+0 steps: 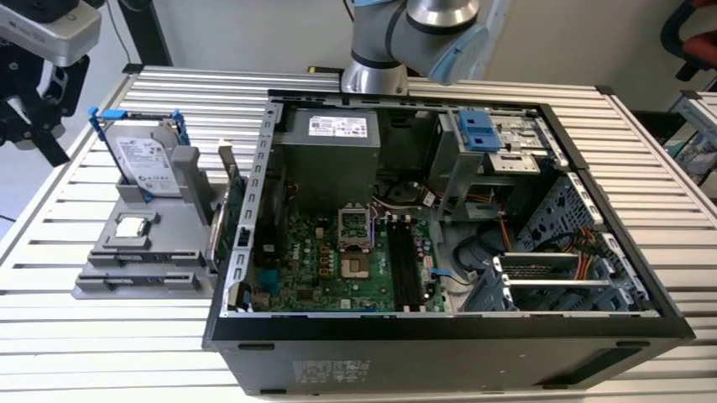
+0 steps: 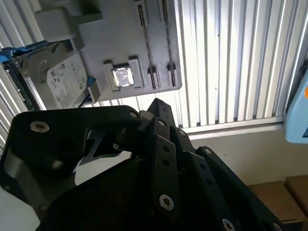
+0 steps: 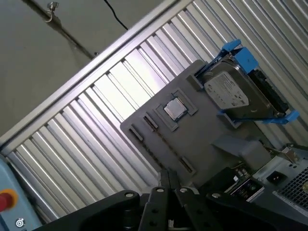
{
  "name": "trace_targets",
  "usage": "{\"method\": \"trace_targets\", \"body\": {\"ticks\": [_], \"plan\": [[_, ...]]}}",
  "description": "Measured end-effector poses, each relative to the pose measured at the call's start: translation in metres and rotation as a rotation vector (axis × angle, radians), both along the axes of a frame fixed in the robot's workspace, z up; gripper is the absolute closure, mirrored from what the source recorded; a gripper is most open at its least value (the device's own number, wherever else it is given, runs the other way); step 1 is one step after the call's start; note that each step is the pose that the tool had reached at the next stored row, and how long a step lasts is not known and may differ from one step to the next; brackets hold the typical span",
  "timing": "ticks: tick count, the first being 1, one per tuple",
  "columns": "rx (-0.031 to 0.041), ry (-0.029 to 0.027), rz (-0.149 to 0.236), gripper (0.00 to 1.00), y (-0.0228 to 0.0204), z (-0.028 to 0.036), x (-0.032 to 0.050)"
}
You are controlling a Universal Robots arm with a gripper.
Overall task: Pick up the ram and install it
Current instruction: 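Pick up the ram and move it above insertion slot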
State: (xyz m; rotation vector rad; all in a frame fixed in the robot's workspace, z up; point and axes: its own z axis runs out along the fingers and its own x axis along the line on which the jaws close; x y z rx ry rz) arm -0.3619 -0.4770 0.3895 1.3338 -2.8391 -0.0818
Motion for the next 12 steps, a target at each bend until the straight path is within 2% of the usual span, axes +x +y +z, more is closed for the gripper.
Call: {"method": "trace_targets", "body": {"ticks": [9,12], "plan": [[0.0,-0.0007,0.149,1.0,-0.0001,0.0,0.0],[-0.0007,-0.0084,0.195,1.0,0.0,0.0001,0.0001]]}}
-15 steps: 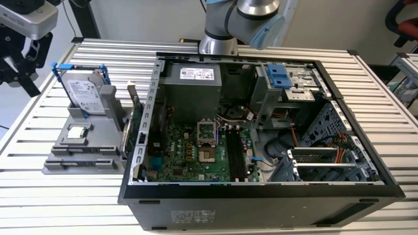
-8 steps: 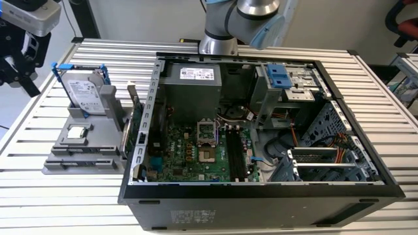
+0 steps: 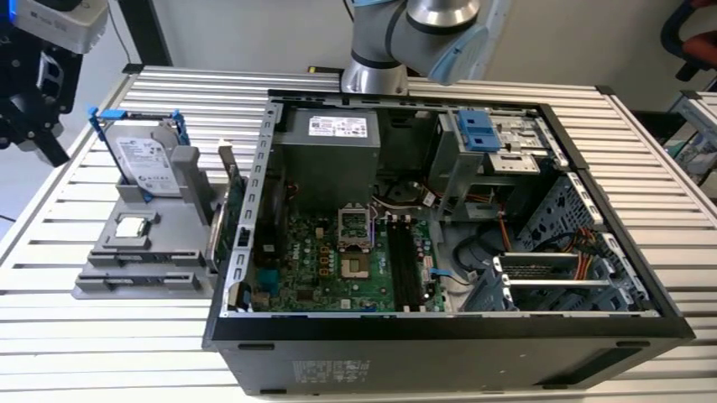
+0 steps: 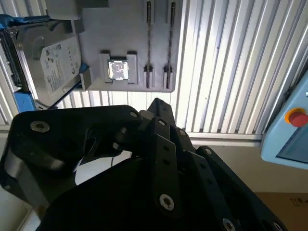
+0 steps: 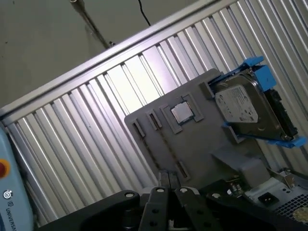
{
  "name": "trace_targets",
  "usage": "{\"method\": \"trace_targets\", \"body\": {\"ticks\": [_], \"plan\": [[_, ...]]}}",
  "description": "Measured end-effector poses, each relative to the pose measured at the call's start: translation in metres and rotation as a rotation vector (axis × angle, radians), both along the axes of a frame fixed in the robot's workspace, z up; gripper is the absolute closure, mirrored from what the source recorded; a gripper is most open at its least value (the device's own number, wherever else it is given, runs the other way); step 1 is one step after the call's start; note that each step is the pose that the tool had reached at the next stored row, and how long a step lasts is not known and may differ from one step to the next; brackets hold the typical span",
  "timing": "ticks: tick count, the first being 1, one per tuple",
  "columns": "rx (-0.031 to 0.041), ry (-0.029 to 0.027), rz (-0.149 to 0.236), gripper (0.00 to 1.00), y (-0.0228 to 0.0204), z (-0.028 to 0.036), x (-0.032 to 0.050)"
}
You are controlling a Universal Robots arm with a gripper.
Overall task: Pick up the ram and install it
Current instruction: 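Pick up the ram and move it above insertion slot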
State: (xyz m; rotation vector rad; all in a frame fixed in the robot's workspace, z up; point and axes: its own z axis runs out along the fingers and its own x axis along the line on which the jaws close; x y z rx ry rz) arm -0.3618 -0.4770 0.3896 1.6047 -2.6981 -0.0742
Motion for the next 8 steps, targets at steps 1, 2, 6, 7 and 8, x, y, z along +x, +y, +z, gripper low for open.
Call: {"method": "trace_targets", "body": {"ticks": [1,2,6,7,8], "plan": [[0.0,-0.0047,0.014,1.0,0.0,0.0,0.0],[0.0001,-0.0101,0.027,1.0,0.0,-0.0001,0.0],[0.0,-0.0317,0.081,1.0,0.0,-0.0001,0.0],[0.0001,-0.0366,0.094,1.0,0.0,-0.0001,0.0],[-0.0001,-0.0418,0.107,1.0,0.0,-0.0001,0.0]]}}
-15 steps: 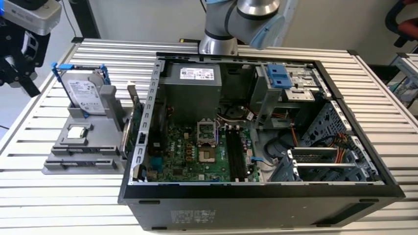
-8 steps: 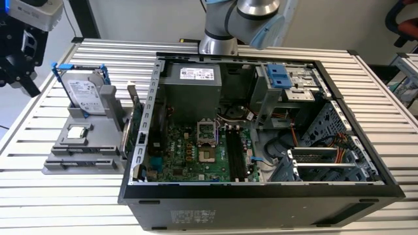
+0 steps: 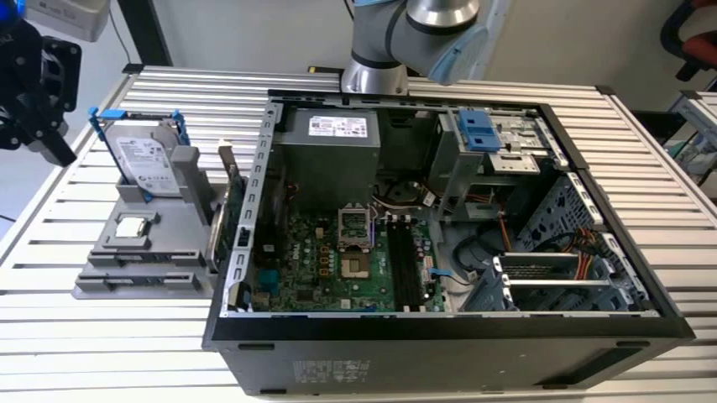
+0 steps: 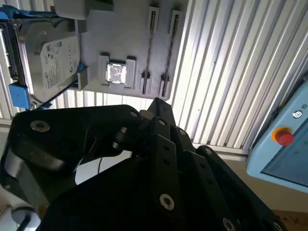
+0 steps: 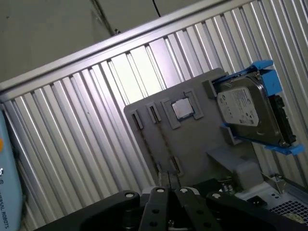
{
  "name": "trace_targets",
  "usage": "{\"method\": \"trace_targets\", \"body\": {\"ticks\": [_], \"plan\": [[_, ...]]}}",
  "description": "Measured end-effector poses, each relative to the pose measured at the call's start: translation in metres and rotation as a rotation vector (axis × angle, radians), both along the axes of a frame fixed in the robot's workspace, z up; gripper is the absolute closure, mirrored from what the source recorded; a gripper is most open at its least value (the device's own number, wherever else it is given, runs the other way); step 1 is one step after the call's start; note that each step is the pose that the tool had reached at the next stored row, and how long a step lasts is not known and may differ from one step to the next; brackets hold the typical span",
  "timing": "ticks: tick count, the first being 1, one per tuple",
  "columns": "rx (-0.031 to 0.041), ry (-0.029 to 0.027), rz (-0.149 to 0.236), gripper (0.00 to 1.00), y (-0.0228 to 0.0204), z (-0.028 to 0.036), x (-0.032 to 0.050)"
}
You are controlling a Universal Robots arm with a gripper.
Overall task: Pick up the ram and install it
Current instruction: 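Pick up the ram and move it above insertion slot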
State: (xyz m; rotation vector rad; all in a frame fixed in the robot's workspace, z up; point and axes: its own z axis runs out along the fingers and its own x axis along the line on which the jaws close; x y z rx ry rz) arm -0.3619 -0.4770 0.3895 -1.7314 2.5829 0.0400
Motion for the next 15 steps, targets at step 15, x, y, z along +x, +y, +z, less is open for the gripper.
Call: {"method": "trace_targets", "body": {"ticks": [15], "plan": [[0.0021,-0.0189,0.25,1.0,0.0,-0.0001,0.0]]}}
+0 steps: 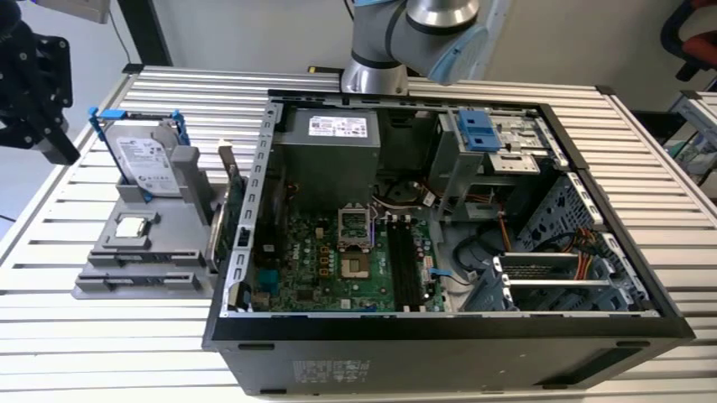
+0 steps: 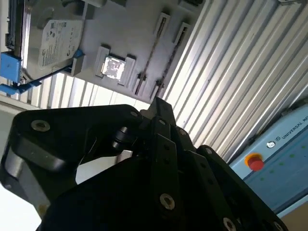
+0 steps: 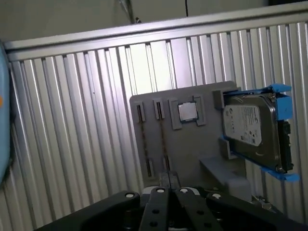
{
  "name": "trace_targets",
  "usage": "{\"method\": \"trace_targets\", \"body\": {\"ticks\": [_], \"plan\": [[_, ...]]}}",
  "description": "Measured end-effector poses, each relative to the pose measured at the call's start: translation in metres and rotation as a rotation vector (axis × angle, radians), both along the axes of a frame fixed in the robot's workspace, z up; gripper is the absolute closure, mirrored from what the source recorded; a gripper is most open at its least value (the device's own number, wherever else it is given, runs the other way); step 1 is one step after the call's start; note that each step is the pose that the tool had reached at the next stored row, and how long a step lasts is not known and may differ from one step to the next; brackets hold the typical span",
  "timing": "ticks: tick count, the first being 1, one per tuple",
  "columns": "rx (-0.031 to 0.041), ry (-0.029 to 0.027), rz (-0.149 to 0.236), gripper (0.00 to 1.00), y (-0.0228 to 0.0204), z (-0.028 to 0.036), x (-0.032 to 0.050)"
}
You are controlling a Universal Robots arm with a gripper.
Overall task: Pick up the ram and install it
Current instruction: 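Pick up the ram and move it above insertion slot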
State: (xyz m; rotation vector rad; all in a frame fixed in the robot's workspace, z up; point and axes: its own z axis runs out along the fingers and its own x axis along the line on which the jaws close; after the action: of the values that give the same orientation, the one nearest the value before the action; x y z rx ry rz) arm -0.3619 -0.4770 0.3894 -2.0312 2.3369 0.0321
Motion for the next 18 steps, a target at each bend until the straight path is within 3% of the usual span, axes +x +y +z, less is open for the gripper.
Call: {"method": "trace_targets", "body": {"ticks": [13,18], "plan": [[-0.0001,0.0,0.233,1.0,0.0,0.0,0.0],[0.0,0.0,0.266,1.0,0.0,0.0,0.0]]}}
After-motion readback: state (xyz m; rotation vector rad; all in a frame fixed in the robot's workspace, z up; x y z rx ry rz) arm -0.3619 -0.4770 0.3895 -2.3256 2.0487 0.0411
